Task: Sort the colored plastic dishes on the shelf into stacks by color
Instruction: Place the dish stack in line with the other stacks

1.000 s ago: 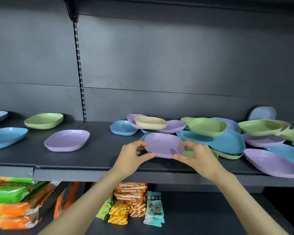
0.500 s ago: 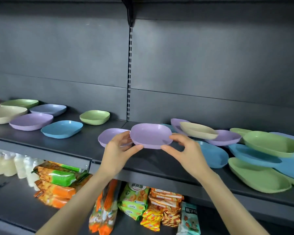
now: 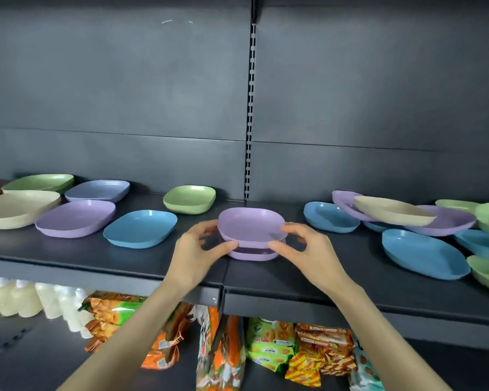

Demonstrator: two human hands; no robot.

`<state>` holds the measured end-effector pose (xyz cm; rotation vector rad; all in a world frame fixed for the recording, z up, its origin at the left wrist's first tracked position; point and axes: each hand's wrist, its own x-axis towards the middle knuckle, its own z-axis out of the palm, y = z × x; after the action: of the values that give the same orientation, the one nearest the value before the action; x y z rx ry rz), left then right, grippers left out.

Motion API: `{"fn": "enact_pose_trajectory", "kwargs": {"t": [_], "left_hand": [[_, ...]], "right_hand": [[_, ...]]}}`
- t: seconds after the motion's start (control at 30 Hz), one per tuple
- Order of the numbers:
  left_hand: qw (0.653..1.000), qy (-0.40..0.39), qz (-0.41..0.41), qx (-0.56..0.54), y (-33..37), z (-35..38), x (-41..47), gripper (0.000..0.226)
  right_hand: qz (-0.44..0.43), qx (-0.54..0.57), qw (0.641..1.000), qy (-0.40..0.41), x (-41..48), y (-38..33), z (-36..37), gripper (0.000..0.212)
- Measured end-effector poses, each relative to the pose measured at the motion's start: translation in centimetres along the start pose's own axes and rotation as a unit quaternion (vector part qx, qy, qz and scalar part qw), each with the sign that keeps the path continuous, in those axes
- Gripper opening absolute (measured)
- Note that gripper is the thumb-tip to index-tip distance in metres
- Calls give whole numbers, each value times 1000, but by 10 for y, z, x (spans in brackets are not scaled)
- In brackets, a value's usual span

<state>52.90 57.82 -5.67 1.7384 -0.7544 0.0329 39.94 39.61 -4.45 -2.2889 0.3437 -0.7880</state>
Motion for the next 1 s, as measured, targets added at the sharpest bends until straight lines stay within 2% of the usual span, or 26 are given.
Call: {"fn": "enact_pose_trajectory", "kwargs": {"t": [0.23,0.47,0.57,0.7,0.8,1.0], "left_hand": [[999,-41,8,33,-14,-5,7,49],[996,-59,25,66,-16,-3,7,53],[994,-73,9,75,-16,-4,6,64],[990,-108,-33,81,-13,-6,8,75],[985,-129,-54,99,-12,-4,11,82],[985,-124,-42,117,-10,0,10,60]], "right_hand": [[29,-34,999,14,-1,-1,12,48],[48,-63,997,-14,-2,2,13,51],[56,-66,996,-31,-2,5,13,55],[69,-50,995,-56,0,6,13,74],[75,-20,993,-93,1,5,12,73],[62,-5,992,-108,1,5,10,70]]}}
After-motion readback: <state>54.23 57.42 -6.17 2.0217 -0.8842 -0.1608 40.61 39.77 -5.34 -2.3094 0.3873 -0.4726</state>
